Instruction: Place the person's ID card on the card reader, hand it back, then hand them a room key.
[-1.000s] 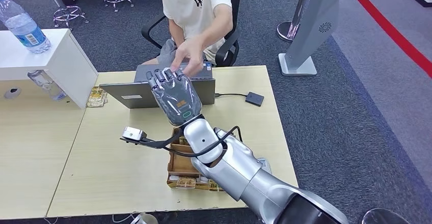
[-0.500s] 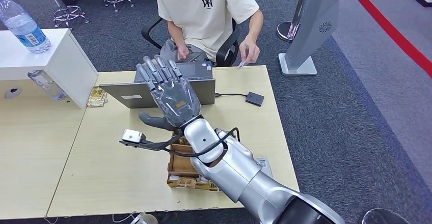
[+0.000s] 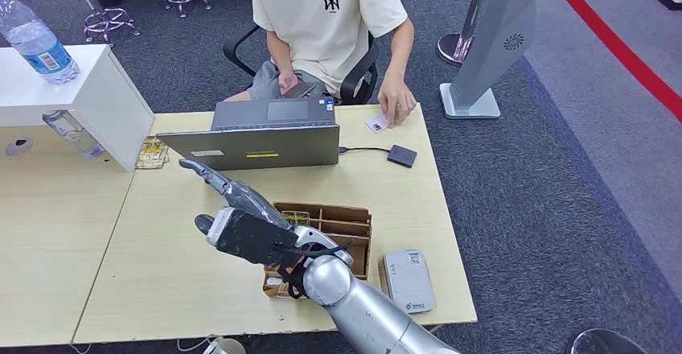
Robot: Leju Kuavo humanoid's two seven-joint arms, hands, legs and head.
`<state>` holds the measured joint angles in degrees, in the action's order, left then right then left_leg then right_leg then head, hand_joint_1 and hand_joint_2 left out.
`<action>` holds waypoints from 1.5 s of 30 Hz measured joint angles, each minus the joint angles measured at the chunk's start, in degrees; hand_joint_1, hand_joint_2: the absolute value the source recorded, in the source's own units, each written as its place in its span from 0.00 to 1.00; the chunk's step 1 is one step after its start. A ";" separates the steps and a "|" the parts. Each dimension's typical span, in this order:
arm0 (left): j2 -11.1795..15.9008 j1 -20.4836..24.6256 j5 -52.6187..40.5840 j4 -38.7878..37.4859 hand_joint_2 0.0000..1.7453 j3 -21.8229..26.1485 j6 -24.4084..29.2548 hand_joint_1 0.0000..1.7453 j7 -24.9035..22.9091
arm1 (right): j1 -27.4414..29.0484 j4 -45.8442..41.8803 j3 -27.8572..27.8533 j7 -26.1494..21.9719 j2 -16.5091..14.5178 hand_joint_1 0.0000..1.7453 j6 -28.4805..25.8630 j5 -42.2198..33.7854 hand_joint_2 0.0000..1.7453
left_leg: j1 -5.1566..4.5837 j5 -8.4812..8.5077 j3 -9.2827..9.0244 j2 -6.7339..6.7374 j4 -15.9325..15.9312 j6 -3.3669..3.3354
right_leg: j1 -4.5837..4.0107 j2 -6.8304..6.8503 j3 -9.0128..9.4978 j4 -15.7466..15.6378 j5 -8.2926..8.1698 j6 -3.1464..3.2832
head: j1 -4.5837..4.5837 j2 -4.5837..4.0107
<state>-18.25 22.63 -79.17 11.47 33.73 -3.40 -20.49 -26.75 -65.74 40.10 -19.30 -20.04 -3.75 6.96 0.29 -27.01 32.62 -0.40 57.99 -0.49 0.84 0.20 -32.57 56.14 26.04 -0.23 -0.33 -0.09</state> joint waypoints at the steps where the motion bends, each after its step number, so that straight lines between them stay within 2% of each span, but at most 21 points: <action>1: 0.03 0.00 0.04 0.00 0.00 0.07 0.09 0.00 0.01 | 0.17 -0.43 -0.08 -0.03 0.08 0.00 0.95 -0.84 0.00 | 0.00 0.00 0.00 0.00 0.00 0.00 | 0.00 0.00 0.00 0.00 0.00 0.00 | 0.00 0.00; 6: 0.05 0.00 0.06 0.00 0.00 0.09 0.13 0.00 0.01 | 0.24 -0.58 -0.12 -0.05 0.12 0.00 1.27 -1.13 0.00 | 0.00 0.00 0.00 0.01 0.00 0.00 | 0.00 0.00 0.00 0.00 0.00 0.00 | 0.00 0.00; 9: 0.27 0.02 0.42 0.00 0.00 0.27 0.49 0.00 0.01 | 1.17 -2.71 -0.69 -0.38 0.62 0.00 3.88 -4.13 0.00 | 0.00 0.00 0.00 0.01 0.00 0.00 | 0.00 0.00 0.00 0.00 -0.01 0.00 | -0.01 0.00; 13: 1.10 0.05 1.29 0.00 0.00 1.25 1.56 0.00 0.02 | 4.61 -9.48 -1.92 -0.69 2.65 0.00 6.93 -7.19 1.00 | -0.02 0.00 0.00 0.02 0.02 0.00 | 0.01 -0.02 0.01 0.00 -0.03 -0.01 | 0.00 0.00; 19: 2.01 0.11 2.21 0.00 0.00 3.01 2.90 0.00 -0.13 | 9.45 -14.71 -2.65 -1.34 5.51 0.00 -0.71 4.22 1.00 | -0.01 -0.02 0.00 0.07 0.01 0.01 | 0.01 -0.09 -0.01 0.00 -0.01 0.00 | 0.00 0.00; 26: 2.41 0.22 1.96 0.00 0.00 3.45 2.03 0.00 -1.19 | 10.21 -15.71 -2.64 -1.35 6.79 0.00 -2.68 8.55 1.00 | -0.02 -0.02 0.00 0.08 0.01 0.01 | 0.01 -0.10 -0.01 0.00 -0.02 -0.01 | -0.01 0.00; 32: 2.59 0.25 1.68 0.00 0.00 3.45 -0.39 0.00 -3.03 | 10.36 -15.79 -2.57 -0.48 7.71 0.00 -10.10 21.54 1.00 | -0.02 -0.03 0.00 0.08 0.01 0.01 | 0.01 -0.10 -0.01 0.00 -0.01 -0.01 | -0.01 0.00; 38: 2.80 0.25 1.55 0.00 0.00 3.46 -0.72 0.00 -3.49 | 10.64 -15.81 -2.35 0.29 8.39 0.00 -13.11 26.43 1.00 | -0.02 -0.03 0.00 0.09 0.01 0.01 | 0.01 -0.11 -0.01 0.00 -0.01 -0.01 | 0.00 0.00; 43: 2.82 0.26 0.87 0.00 0.00 3.47 -0.77 0.00 -3.68 | 10.72 -15.62 -1.67 4.11 9.52 0.00 -22.04 41.13 1.00 | -0.02 -0.03 0.00 0.09 0.01 0.01 | 0.01 -0.11 -0.01 0.00 -0.01 -0.01 | 0.00 0.00; 45: 2.82 0.25 0.82 0.00 0.00 3.47 -0.73 0.00 -3.79 | 10.82 -15.30 -1.56 5.67 10.27 0.04 -24.71 45.54 1.00 | -0.02 -0.03 0.00 0.09 0.01 0.00 | 0.02 -0.11 -0.01 -0.01 -0.01 -0.01 | 0.00 0.00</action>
<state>-15.43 22.89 -78.35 11.47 37.20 -4.13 -24.28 -15.92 -81.04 38.54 -13.63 -9.77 -28.46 52.50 0.27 -27.04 32.62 -0.31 58.00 -0.49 0.86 0.09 -32.58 56.13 26.03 -0.24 -0.33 -0.09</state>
